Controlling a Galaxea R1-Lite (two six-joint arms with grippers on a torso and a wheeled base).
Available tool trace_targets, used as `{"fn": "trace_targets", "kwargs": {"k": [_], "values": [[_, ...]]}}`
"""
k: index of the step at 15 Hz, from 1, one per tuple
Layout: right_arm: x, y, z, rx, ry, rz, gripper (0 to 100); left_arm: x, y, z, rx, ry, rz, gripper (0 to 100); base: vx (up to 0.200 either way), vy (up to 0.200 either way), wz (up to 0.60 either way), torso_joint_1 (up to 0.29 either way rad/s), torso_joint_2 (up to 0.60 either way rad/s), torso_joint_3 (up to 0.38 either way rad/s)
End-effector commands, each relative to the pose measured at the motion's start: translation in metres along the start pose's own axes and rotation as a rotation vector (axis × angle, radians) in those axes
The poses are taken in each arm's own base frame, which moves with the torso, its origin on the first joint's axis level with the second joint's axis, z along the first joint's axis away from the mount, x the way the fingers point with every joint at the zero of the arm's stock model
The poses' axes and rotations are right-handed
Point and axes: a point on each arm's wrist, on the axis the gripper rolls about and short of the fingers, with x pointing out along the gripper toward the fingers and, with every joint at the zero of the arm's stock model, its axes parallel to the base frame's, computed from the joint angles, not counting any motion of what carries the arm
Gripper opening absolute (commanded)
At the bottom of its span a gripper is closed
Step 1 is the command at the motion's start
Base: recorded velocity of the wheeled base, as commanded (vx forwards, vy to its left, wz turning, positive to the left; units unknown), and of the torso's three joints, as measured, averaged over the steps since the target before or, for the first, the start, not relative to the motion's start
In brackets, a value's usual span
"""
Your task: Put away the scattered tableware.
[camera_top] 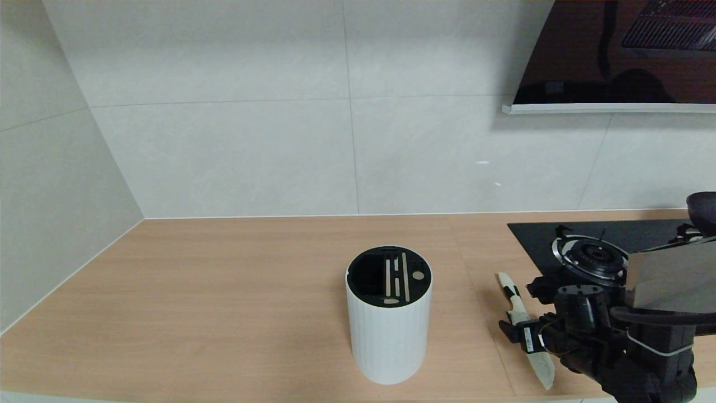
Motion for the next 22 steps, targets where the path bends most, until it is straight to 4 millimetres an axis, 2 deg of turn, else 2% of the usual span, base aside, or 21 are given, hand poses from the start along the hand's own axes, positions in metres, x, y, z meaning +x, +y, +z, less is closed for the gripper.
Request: {"fn": "trace_targets", "kwargs": {"k": [1, 7, 17, 18, 22], "values": [[0.006, 0.001, -0.008, -0.004, 0.020, -0.012, 100, 0.000, 0.000, 0.000, 0.000, -0.001, 0.001, 100, 0.000, 0.000, 0.00, 0.000, 0.00, 0.000], [0.019, 0.002, -0.008, 0.036, 0.002, -0.048, 100, 0.000, 0.000, 0.000, 0.000, 0.001, 0.001, 100, 0.000, 0.000, 0.00, 0.000, 0.00, 0.000], [0.027, 0.002, -0.008, 0.053, -0.004, -0.063, 100, 0.000, 0.000, 0.000, 0.000, -0.001, 0.001, 100, 0.000, 0.000, 0.00, 0.000, 0.00, 0.000], [0.027, 0.001, -0.009, 0.053, -0.002, -0.064, 0, 0.000, 0.000, 0.000, 0.000, -0.001, -0.001, 100, 0.000, 0.000, 0.00, 0.000, 0.00, 0.000], [0.028, 0.001, -0.010, 0.053, 0.003, -0.064, 0, 0.000, 0.000, 0.000, 0.000, 0.003, -0.001, 100, 0.000, 0.000, 0.00, 0.000, 0.00, 0.000]]}}
